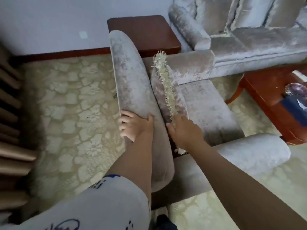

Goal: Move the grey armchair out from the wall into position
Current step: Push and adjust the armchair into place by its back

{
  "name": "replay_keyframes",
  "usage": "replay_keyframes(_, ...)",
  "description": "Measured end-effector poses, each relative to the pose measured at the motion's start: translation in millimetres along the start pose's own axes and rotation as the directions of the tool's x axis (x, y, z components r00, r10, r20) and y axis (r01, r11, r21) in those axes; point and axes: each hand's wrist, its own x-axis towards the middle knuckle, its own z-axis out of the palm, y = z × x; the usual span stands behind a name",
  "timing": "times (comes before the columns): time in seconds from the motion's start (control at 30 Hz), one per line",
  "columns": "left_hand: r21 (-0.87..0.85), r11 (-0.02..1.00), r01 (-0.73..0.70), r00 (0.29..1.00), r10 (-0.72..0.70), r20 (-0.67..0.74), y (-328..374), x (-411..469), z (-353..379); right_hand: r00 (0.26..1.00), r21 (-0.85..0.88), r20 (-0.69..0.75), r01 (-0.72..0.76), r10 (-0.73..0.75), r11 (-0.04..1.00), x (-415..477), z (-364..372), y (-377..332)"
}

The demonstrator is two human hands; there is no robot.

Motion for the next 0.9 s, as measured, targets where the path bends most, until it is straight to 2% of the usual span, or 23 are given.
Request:
replay_keyframes(0.2,0.122,0.991,0.046,0.998,-0.042,-0.039,2,3,10,0.983,-0.001,0.059,0.173,-0.172,0.985,47,8,1)
replay_keyframes(0.4,0.060,0.998,0.035,0.999,-0.034,-0.024,-2,-1,1,0.926,-0.054,0.094,0.371,-0.365,0.927,66,7,-9)
replay_keyframes(0.5,-0.028,0.998,0.056,0.998,-0.055,0.028,-9,-6,-1,0.878,-0.060,0.073,0.477,-0.473,0.877,80,2,-19)
replay_keyframes(0.6,-0.109,0.969,0.221,0.975,-0.221,0.012,-23,-35,2,0.770,-0.050,0.039,0.639,-0.637,0.768,86,-2,-26)
replay_keyframes(0.67,-0.088,0.932,0.353,0.932,-0.359,-0.059,-28,-67,11,0.684,-0.021,0.054,0.729,-0.727,0.684,83,-3,-26)
replay_keyframes(0.77,-0.052,0.856,0.515,0.849,-0.518,-0.103,-25,-97,16,0.508,-0.062,0.120,0.861,-0.853,0.504,78,-2,-26)
replay_keyframes(0.9,-0.164,0.756,0.634,0.759,-0.649,-0.059,-40,-97,13,0.291,-0.037,0.160,0.957,-0.943,0.289,82,2,-47)
